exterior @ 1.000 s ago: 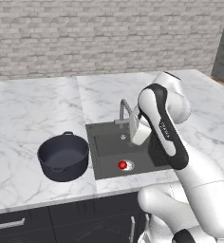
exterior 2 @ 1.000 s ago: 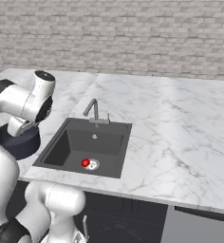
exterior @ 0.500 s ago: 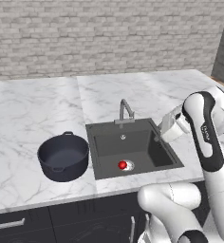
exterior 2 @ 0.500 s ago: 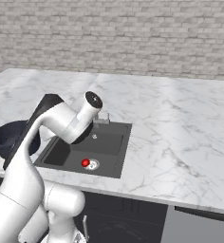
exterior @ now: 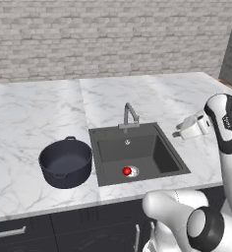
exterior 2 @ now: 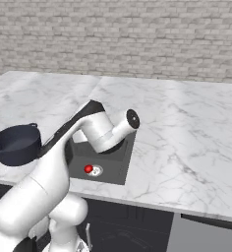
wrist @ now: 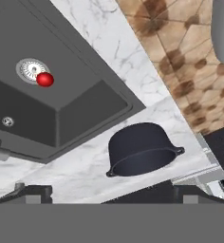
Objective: Dump the tomato from the pot into the sink. Then turn on the water and wash the tomato. Then turn off the water and put the tomato back in the pot.
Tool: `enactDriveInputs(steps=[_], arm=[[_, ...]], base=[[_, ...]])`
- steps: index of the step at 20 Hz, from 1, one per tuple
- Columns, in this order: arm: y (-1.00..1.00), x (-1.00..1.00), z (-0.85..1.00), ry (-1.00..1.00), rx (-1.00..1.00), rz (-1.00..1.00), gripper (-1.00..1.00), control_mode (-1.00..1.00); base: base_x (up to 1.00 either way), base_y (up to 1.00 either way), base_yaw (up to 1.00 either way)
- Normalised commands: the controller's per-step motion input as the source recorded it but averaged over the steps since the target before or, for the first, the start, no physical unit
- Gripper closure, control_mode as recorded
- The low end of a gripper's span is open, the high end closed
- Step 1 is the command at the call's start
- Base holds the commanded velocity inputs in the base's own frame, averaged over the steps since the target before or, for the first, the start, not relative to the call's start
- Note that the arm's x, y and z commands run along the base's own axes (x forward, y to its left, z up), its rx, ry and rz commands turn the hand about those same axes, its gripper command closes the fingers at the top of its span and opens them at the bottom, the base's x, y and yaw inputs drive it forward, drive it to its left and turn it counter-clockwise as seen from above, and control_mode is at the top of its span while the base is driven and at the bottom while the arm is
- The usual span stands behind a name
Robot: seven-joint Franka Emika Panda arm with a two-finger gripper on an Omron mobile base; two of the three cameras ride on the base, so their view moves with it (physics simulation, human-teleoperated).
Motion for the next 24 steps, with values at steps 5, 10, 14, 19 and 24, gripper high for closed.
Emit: enactDriveInputs(steps=[5, 10, 14, 19, 24], arm=[[-0.23, 0.60, -0.26, -0.07, 0.08, -0.02, -1.00, -1.00], [-0.01, 0.50, -0.31, -0.09, 0.07, -0.02, -1.00, -1.00], [0.00, 0.69, -0.21, -0.03, 0.11, 0.00, -1.00, -1.00], [0.00, 0.69, -0.13, -0.03, 0.08, 0.00, -1.00, -1.00], [0.00, 0.57, -0.14, -0.02, 0.04, -0.01, -1.00, -1.00]], base=[[0.00, 0.00, 0.00], [0.00, 0.00, 0.00], [0.00, 0.00, 0.00], [0.00, 0.00, 0.00], [0.00, 0.00, 0.00]])
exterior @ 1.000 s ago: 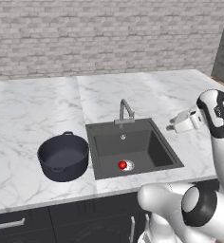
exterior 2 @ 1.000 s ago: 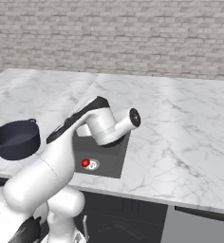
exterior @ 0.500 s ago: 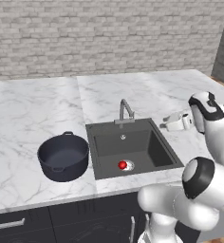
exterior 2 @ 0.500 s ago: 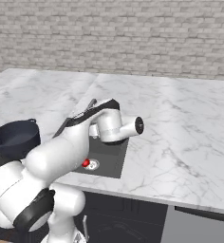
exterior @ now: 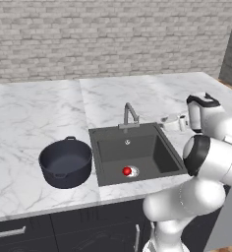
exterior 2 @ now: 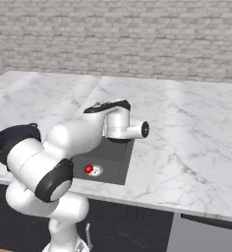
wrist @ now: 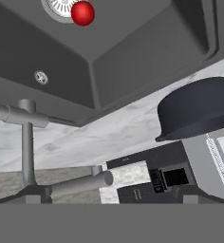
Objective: Dump the tomato from the pot into the sink. Then turn on the water and wash the tomato. Then turn off the water and put the tomato back in the pot.
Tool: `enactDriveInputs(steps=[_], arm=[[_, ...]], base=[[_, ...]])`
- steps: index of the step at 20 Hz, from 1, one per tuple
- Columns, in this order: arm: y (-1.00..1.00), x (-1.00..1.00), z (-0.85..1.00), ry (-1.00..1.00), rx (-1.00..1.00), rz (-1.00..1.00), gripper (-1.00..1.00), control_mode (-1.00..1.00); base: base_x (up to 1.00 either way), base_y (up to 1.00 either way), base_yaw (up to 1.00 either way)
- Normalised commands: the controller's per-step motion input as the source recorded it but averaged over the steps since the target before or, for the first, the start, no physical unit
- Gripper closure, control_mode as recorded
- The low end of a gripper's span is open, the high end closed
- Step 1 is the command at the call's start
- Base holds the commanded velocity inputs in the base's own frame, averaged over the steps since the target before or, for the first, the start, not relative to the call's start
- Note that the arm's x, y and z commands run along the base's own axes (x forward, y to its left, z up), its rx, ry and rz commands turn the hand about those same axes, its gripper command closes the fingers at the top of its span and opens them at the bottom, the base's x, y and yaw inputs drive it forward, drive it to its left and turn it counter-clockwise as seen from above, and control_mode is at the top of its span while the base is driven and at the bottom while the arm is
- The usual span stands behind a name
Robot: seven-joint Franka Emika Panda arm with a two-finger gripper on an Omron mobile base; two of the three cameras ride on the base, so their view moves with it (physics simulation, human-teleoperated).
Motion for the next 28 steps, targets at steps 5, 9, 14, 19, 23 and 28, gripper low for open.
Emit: enactDriveInputs(steps=[5, 9, 14, 19, 23, 28], arm=[[0.00, 0.46, -0.21, -0.02, 0.02, -0.02, -1.00, -1.00], [0.00, 0.53, -0.25, -0.03, 0.01, -0.03, -1.00, -1.00], [0.00, 0.45, -0.25, -0.06, 0.00, -0.04, -1.00, -1.00], [0.00, 0.49, -0.24, -0.02, 0.00, -0.07, -1.00, -1.00], [0.00, 0.53, -0.22, 0.00, 0.03, -0.06, -1.00, -1.00], [0.00, 0.60, -0.21, 0.00, 0.04, -0.06, -1.00, -1.00]], base=[[0.00, 0.00, 0.00], [0.00, 0.00, 0.00], [0.00, 0.00, 0.00], [0.00, 0.00, 0.00], [0.00, 0.00, 0.00], [0.00, 0.00, 0.00]])
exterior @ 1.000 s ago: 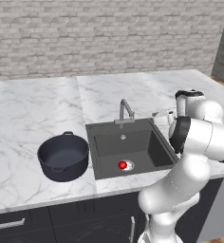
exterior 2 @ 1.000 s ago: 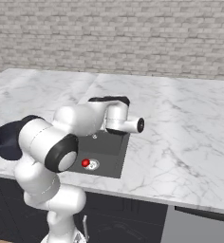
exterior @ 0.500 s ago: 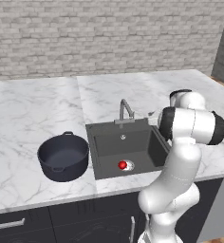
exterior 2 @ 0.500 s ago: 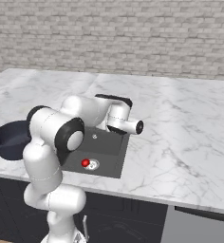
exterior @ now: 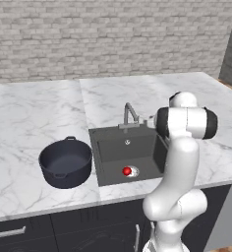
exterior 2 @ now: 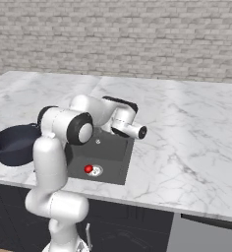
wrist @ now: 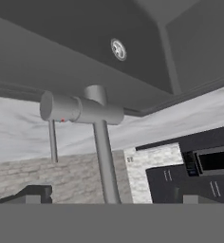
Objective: Dump the tomato from the pot into the sink. Then turn on the water and wash the tomato. Then turn off the water and put the tomato back in the pot.
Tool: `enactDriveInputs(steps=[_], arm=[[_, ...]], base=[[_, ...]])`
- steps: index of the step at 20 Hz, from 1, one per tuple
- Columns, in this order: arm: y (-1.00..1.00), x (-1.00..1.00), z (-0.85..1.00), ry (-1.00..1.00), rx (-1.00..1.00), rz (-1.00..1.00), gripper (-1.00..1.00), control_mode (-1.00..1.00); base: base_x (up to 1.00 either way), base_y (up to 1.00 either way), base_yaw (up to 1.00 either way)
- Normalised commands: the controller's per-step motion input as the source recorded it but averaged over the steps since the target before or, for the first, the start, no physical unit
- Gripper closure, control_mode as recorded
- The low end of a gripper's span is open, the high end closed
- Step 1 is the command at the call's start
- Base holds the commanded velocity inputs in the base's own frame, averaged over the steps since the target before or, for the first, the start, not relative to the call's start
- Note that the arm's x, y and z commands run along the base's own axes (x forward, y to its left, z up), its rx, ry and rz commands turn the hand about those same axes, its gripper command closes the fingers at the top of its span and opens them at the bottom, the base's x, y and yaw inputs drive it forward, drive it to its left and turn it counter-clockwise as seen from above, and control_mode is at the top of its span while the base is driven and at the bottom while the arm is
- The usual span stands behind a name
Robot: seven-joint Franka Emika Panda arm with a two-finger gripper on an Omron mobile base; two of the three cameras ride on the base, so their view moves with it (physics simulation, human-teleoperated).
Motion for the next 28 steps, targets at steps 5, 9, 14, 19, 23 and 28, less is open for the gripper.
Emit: enactDriveInputs(steps=[5, 9, 14, 19, 23, 28], arm=[[0.00, 0.48, -0.31, 0.00, 0.02, -0.04, -1.00, -1.00], [0.00, 0.37, -0.34, 0.00, 0.01, -0.01, -1.00, -1.00], [0.01, 0.30, -0.22, 0.00, 0.01, 0.00, -1.00, -1.00], [0.01, 0.17, -0.10, 0.00, 0.00, 0.00, -1.00, -1.00], [0.07, 0.08, -0.04, 0.00, 0.00, 0.00, -1.00, -1.00], [0.17, 0.00, 0.00, -0.01, 0.00, 0.00, -1.00, -1.00]], base=[[0.00, 0.00, 0.00], [0.00, 0.00, 0.00], [0.00, 0.00, 0.00], [0.00, 0.00, 0.00], [0.00, 0.00, 0.00], [0.00, 0.00, 0.00]])
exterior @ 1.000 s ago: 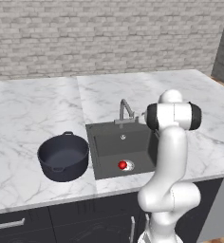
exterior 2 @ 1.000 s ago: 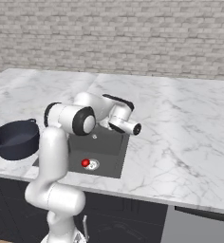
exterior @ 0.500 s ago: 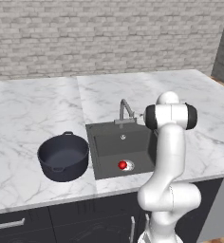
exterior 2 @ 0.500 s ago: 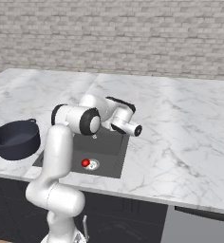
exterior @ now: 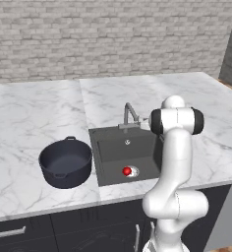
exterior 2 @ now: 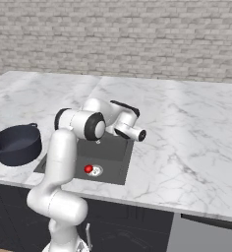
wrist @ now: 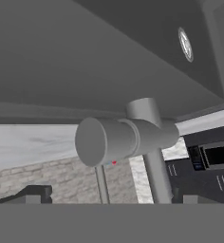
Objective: Dump the tomato from the pot into the sink. Then turn on the water and wash the tomato. Then turn off the water and put the tomato back in the pot.
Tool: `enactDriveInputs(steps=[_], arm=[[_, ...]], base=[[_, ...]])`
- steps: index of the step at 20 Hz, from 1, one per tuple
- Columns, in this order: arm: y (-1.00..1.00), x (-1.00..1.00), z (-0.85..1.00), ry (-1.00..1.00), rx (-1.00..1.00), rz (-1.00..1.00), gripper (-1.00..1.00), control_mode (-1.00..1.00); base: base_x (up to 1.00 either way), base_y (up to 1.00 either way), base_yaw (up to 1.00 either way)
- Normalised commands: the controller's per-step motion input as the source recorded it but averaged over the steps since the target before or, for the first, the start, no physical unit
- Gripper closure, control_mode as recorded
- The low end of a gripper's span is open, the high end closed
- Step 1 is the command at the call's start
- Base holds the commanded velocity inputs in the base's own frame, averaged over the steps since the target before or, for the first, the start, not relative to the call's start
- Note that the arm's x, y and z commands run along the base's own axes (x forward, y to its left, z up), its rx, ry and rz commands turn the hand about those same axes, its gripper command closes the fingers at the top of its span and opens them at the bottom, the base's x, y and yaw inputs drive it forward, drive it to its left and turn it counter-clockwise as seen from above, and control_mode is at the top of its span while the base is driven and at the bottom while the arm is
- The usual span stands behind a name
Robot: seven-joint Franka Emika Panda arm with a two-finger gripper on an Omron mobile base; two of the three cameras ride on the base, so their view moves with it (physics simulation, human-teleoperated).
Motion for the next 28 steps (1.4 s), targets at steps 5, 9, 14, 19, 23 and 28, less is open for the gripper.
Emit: enactDriveInputs(steps=[5, 9, 14, 19, 23, 28], arm=[[0.11, 0.18, 0.00, -0.01, 0.00, 0.00, -1.00, -1.00], [0.01, 0.36, 0.00, 0.00, 0.00, -0.01, -1.00, -1.00], [0.00, 0.37, -0.06, 0.00, 0.00, -0.02, -1.00, -1.00], [0.00, 0.34, -0.17, 0.00, 0.00, -0.02, -1.00, -1.00], [0.00, 0.23, -0.23, 0.00, 0.00, -0.02, -1.00, -1.00], [0.00, 0.18, -0.22, 0.00, 0.00, -0.02, 1.00, -1.00]], base=[[0.00, 0.00, 0.00], [0.00, 0.00, 0.00], [0.00, 0.00, 0.00], [0.00, 0.00, 0.00], [0.00, 0.00, 0.00], [0.00, 0.00, 0.00]])
